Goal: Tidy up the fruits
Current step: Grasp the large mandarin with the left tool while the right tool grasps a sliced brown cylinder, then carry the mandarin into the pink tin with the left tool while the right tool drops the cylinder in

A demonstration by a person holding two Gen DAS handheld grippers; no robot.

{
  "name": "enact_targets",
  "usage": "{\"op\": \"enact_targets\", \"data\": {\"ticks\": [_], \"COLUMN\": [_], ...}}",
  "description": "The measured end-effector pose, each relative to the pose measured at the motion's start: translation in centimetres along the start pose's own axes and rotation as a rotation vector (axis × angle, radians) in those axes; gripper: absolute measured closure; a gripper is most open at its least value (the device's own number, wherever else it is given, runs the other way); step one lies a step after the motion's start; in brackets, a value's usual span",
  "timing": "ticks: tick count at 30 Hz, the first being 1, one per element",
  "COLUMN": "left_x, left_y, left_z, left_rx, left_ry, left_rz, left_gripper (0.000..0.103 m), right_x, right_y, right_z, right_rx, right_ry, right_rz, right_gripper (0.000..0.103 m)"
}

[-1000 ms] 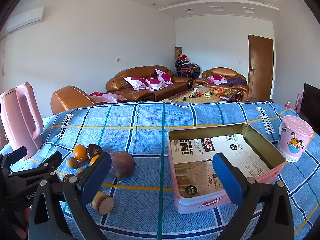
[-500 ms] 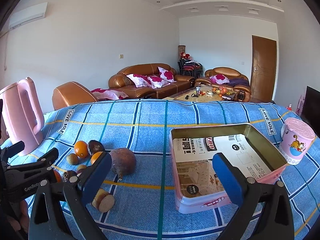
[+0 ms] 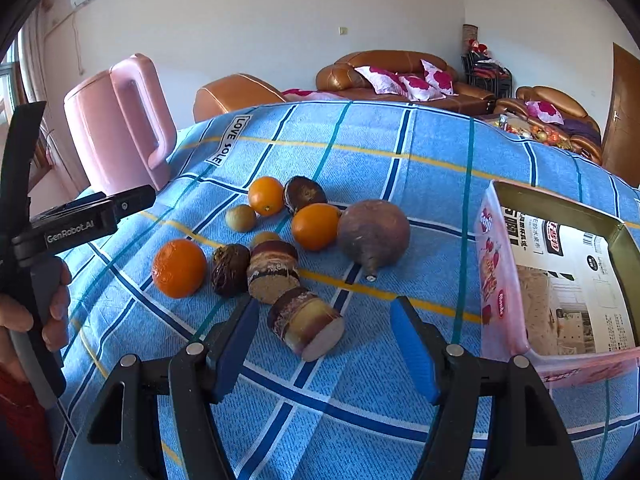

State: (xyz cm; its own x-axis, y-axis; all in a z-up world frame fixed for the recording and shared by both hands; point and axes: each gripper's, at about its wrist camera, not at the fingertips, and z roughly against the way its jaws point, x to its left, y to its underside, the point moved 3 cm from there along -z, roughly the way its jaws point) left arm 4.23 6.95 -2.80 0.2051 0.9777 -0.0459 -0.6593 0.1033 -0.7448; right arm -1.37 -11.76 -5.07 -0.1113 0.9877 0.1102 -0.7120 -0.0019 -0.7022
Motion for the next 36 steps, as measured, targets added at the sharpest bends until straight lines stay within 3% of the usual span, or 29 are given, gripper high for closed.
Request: {"op": "enact_targets", "data": {"ticks": [4, 6, 7, 10, 14, 20, 24, 30, 36], "left_x": [-2.8, -4.1, -4.6, -5.5, -5.7, -4.8, -4.4, -4.0, -2.9], "left_y": [0.6, 1.1, 1.3, 1.8, 2.0, 2.1, 2.1, 1.8, 0.5], "left_z": [0.1, 0.3, 0.2, 0.1, -0.7, -2.5, -2.9, -2.5, -0.4], "left_rx": [0.029, 0.036, 0.042, 0.066, 0.094, 0.136, 0.167, 0.143, -0.027], "left_ry": [0.088, 0.099, 0.103, 0.110, 0.089, 0.079, 0.136, 0.134, 0.085], "left_rz": [-0.114, -0.180, -0.209, -0.259, -0.271, -0.233, -0.187, -0.138, -0.025], "left_gripper": [0.004, 0.004, 0.004, 0.004, 0.006, 0.024, 0.054, 0.055, 0.055], "right_x": [0.0, 0.1, 0.0, -0.2, -1.1, -2.1, -2.3, -2.2, -2.3], "right_y": [0.3, 0.2, 0.2, 0.3, 0.2, -0.3, -0.2, -0.4, -1.3], "right_z": [-1.7, -1.6, -1.6, -1.3, -0.7, 0.3, -0.2, 0.6, 2.9], "right_rx": [0.099, 0.091, 0.098, 0.094, 0.074, 0.011, 0.031, -0.022, -0.150], "right_ry": [-0.010, -0.022, -0.017, -0.005, 0.028, 0.063, 0.051, 0.038, 0.031], "right_rz": [-0.007, 0.000, 0.001, 0.001, -0.028, -0.068, -0.088, -0.095, -0.107], "right_gripper": [0.033, 0.033, 0.036, 0.058, 0.058, 0.058, 0.058, 0.058, 0.058]}}
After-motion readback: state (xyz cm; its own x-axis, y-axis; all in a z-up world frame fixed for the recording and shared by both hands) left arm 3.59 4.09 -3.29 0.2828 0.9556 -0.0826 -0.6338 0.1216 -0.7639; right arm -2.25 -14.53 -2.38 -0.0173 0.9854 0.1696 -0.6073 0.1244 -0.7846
